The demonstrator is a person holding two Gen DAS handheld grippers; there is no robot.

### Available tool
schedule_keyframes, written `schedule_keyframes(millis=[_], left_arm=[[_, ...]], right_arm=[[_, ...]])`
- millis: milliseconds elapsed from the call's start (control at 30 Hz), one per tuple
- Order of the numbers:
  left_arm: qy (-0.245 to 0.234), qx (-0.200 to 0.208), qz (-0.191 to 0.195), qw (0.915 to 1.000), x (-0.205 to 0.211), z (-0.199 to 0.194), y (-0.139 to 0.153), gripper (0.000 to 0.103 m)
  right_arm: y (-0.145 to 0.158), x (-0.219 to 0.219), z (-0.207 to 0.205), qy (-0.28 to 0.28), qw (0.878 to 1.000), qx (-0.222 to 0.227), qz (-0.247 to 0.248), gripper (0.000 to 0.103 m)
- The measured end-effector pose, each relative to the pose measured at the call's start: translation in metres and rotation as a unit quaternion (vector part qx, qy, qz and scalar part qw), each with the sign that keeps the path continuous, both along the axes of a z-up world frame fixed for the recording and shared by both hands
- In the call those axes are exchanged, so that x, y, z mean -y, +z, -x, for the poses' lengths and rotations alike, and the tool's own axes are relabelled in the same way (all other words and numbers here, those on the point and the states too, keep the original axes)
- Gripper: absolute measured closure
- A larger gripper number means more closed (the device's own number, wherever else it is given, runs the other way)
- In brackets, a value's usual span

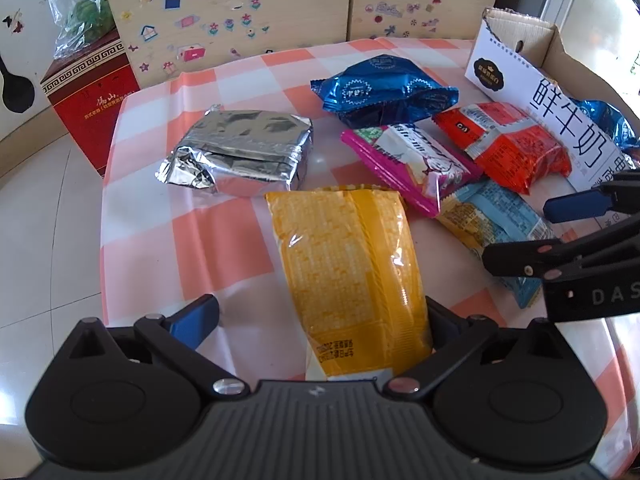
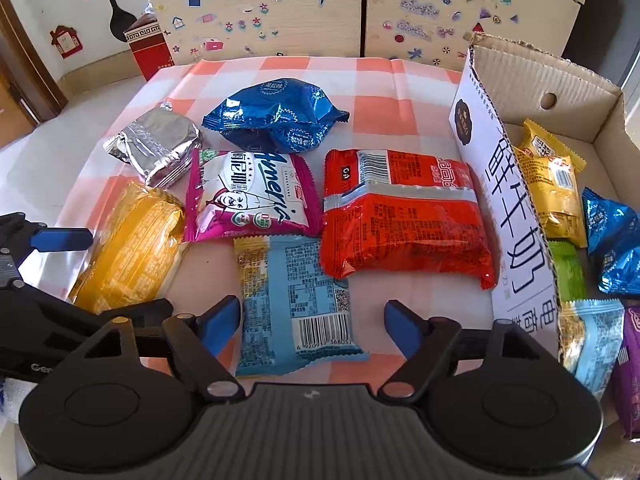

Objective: Organize snacks
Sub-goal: 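Grasp the orange-yellow long pack with the left tool while the right tool grasps the light-blue pack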

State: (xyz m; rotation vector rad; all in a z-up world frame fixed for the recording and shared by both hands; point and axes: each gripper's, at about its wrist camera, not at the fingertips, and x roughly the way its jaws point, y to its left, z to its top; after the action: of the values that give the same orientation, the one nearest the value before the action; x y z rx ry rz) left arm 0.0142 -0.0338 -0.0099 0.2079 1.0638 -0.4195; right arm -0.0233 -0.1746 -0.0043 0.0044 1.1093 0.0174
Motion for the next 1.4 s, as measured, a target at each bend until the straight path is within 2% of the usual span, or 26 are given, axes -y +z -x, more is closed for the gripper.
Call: schedule_keyframes(millis=[133, 167, 233, 267, 467, 633, 833, 867, 933, 967, 1033, 1133, 1400], left_arm=[[-0.002, 0.000, -0.002, 1.0000, 0.001, 0.000, 0.000, 0.000], [-0.003, -0.001, -0.003, 1.0000, 0.000, -0.001, 0.001, 0.000], [-0.007, -0.005, -0.005, 1.0000, 0.000, -0.001, 0.001, 0.000], [-0.009, -0.006, -0.005, 0.9999, 0.000, -0.002, 0.001, 0.000], [-0.014, -0.002, -0.008, 0.9999, -0.003, -0.001, 0.002, 0.000], [-0.023, 0.008, -0.012, 0.9996, -0.001, -0.001, 0.003, 0.000], [-0.032, 0.023, -0.018, 0.9991, 0.004, 0.002, 0.004, 0.001], [-0.034, 0.024, -0.016, 0.9990, 0.004, 0.002, 0.004, 0.003], [-0.046, 0.022, -0.002, 0.9987, 0.004, 0.003, 0.007, 0.018], [-0.048, 0.019, 0.007, 0.9986, 0.004, 0.004, 0.008, 0.021], [-0.061, 0.027, 0.008, 0.9978, 0.007, 0.007, 0.010, 0.034], [-0.073, 0.032, 0.012, 0.9967, 0.009, 0.010, 0.012, 0.045], [-0.077, 0.038, 0.015, 0.9962, 0.007, 0.013, 0.018, 0.050]], right_arm=[[-0.005, 0.004, -0.001, 0.005, 1.000, 0.000, 0.005, 0.022], [-0.004, 0.002, 0.000, 0.012, 1.000, 0.001, 0.009, 0.025], [-0.001, 0.000, 0.003, 0.029, 1.000, 0.005, 0.010, 0.038], [-0.001, -0.001, 0.005, 0.037, 0.999, 0.006, 0.010, 0.041], [0.000, 0.002, 0.007, 0.049, 0.999, 0.011, 0.004, 0.040], [-0.005, -0.012, 0.006, 0.078, 0.996, 0.014, 0.045, 0.037], [-0.004, -0.014, 0.010, 0.085, 0.995, 0.014, 0.048, 0.046], [-0.003, -0.014, 0.011, 0.085, 0.995, 0.015, 0.045, 0.046], [-0.002, -0.015, 0.013, 0.085, 0.995, 0.016, 0.044, 0.047], [-0.001, -0.015, 0.014, 0.086, 0.995, 0.016, 0.044, 0.047], [0.000, -0.015, 0.015, 0.085, 0.995, 0.017, 0.045, 0.047], [0.004, -0.014, 0.017, 0.082, 0.995, 0.022, 0.045, 0.047], [0.014, -0.014, 0.023, 0.086, 0.994, 0.038, 0.052, 0.047]])
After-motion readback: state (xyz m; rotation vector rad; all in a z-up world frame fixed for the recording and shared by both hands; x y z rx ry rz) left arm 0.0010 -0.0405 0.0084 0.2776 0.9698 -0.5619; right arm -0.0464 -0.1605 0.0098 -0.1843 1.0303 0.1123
